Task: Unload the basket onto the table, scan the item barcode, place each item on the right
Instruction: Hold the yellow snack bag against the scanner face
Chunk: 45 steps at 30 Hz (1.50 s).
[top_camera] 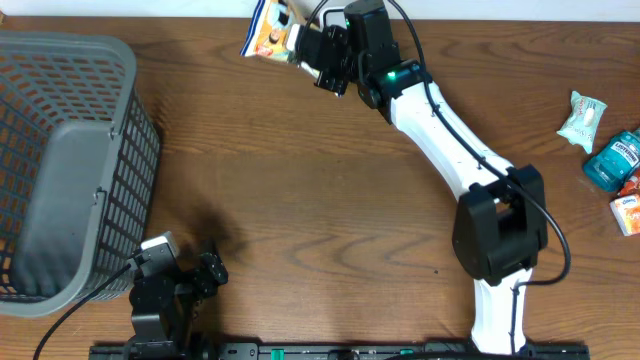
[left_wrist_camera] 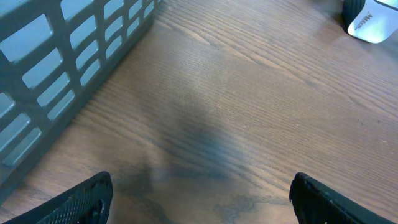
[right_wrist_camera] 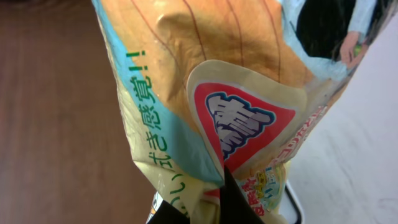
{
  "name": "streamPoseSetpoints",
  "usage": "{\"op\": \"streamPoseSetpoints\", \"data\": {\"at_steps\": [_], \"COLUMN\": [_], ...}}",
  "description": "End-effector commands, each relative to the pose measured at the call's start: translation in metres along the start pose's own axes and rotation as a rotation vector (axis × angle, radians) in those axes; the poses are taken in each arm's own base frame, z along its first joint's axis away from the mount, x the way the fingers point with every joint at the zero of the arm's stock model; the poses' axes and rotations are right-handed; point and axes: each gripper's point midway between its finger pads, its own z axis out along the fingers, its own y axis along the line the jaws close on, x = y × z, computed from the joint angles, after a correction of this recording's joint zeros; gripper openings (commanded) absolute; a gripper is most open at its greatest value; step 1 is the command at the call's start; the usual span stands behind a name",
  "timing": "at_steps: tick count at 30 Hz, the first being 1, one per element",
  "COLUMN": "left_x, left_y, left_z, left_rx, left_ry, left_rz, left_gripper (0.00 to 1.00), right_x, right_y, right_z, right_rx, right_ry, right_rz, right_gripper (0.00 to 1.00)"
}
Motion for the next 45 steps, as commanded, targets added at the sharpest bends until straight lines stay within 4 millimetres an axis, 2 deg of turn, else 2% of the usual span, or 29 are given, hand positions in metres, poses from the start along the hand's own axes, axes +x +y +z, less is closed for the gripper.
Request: {"op": "streamPoseSetpoints", "data": {"at_steps": [1, 8, 14, 21, 33, 39, 45], "left_x": [0.000, 0.000, 0.000, 0.000, 0.000, 0.000, 0.000], "left_y": [0.002, 0.001, 0.001, 0.001, 0.001, 0.001, 0.001], "left_z": [0.000, 0.000, 0.000, 0.000, 0.000, 0.000, 0.000], "left_rx": [-0.007, -0.007, -0.007, -0.007, -0.007, -0.007, -0.007], "left_ry": [-0.005, -0.005, -0.004, -0.005, -0.005, -0.004, -0.005], "left_rz": [-0.005, -0.005, -0.005, -0.005, -0.005, -0.005, -0.005], "left_gripper": [0.91, 0.91, 0.91, 0.91, 0.91, 0.91, 0.91], "right_x": [0.009, 0.021, 0.045, 0.054, 0.054, 0.058, 0.068], "right_y": [-0.011, -0.028, -0.045, -0.057, -0.061, -0.071, -0.064], "right_z": [0.011, 0.036, 0.056, 0.075, 0.078, 0.081, 0.088], "right_rx": [0.037, 0.124, 0.190, 0.210, 0.220, 0.268, 0.248], "right_ry": [-0.017, -0.083, -0.086, -0.101, -0.109, -0.151, -0.144], "right_rz": [0.074, 0.099, 0.156, 0.180, 0.184, 0.165, 0.199], "right_gripper": [0.01, 0.01, 0.01, 0.01, 0.01, 0.01, 0.01]}}
